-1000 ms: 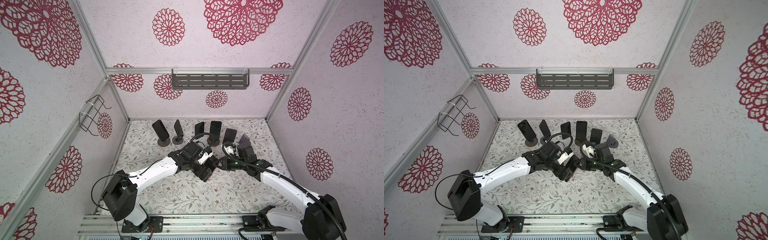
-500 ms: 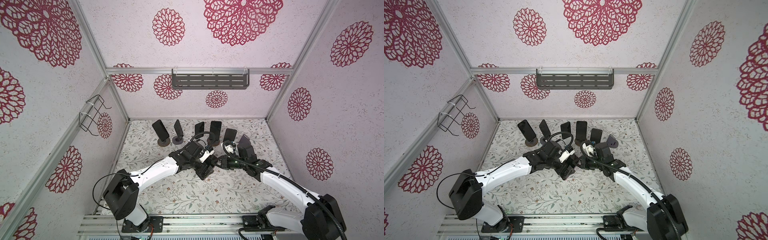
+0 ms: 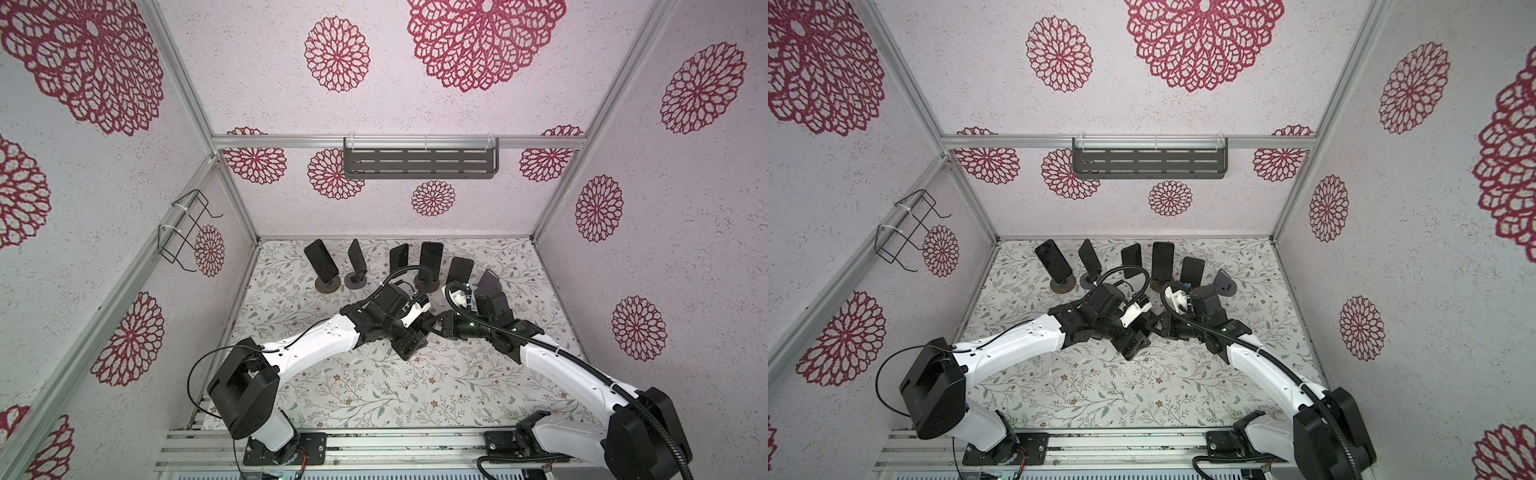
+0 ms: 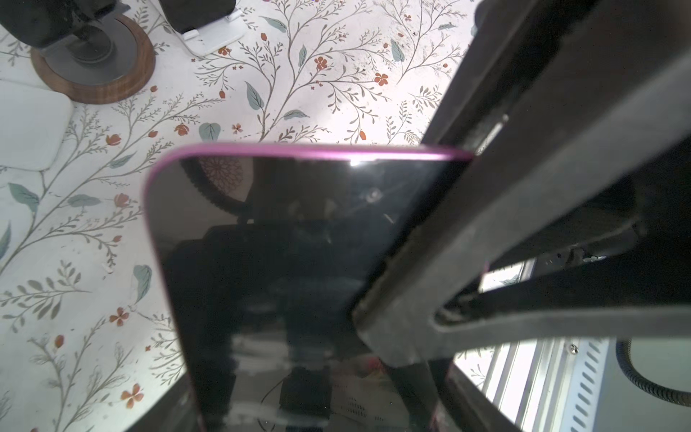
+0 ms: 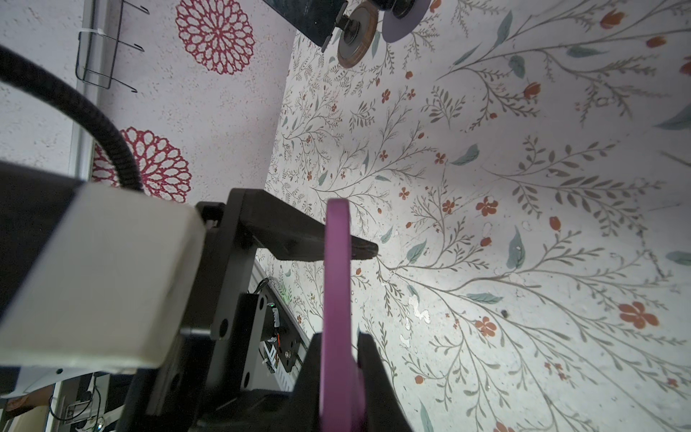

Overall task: Remove the phone from the phone stand
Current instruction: 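Grasp the phone with the left gripper while the right gripper opens and draws back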

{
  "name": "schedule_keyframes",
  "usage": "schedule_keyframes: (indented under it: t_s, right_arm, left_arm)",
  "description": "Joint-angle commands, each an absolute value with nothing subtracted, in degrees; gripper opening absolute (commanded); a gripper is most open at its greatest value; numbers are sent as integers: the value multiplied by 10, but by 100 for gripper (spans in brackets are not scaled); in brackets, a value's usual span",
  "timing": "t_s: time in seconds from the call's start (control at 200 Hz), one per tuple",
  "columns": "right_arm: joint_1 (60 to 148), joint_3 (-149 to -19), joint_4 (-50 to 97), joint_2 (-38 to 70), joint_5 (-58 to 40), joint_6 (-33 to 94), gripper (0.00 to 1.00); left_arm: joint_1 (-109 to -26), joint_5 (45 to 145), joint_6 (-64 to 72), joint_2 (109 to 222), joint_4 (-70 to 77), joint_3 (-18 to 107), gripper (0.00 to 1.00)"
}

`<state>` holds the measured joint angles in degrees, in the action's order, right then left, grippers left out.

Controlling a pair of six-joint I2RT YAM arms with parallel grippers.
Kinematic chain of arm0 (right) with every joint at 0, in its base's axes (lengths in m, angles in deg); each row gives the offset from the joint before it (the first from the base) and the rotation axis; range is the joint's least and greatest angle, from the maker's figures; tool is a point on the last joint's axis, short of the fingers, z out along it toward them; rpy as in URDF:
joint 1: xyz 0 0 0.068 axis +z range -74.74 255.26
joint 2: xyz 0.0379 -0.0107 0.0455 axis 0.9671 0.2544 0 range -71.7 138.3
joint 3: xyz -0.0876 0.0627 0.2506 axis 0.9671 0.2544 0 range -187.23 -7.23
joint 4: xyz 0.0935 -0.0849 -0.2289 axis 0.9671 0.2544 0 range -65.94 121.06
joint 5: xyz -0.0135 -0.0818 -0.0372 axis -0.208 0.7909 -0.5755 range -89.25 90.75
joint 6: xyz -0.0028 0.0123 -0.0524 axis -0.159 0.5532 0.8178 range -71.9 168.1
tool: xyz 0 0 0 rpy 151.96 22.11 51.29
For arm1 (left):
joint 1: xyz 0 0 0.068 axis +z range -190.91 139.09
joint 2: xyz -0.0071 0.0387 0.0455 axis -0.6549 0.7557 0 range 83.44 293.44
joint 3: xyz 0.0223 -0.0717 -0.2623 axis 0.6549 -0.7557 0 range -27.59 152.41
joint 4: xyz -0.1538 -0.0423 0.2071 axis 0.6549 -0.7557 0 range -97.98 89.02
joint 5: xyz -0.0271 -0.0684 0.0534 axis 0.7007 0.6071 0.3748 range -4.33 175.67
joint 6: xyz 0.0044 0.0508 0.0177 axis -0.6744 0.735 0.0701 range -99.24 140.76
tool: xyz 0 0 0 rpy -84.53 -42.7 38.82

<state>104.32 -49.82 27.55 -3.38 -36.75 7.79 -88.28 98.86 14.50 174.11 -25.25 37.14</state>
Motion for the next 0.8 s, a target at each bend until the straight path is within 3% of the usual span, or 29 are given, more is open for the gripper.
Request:
schedule_keyframes:
  t_s: [0.0,0.06,0.185,0.44,0.796]
  right_arm:
    - [1047,-512,253,-35,-373,73,32]
    - [1046,-521,283,-36,-349,88,43]
    - [1047,-541,348,-41,-278,115,54]
    - [1046,-548,379,-61,-197,141,56]
    - [1046,-541,410,-82,-153,163,57]
  left_arm:
    - [-885,943,124,1740,-244,368,48]
    - [-884,925,110,1732,-251,366,44]
    - [-876,890,61,1710,-268,351,34]
    - [-765,840,-118,1679,-376,307,22]
    - [-658,840,-151,1716,-419,268,24]
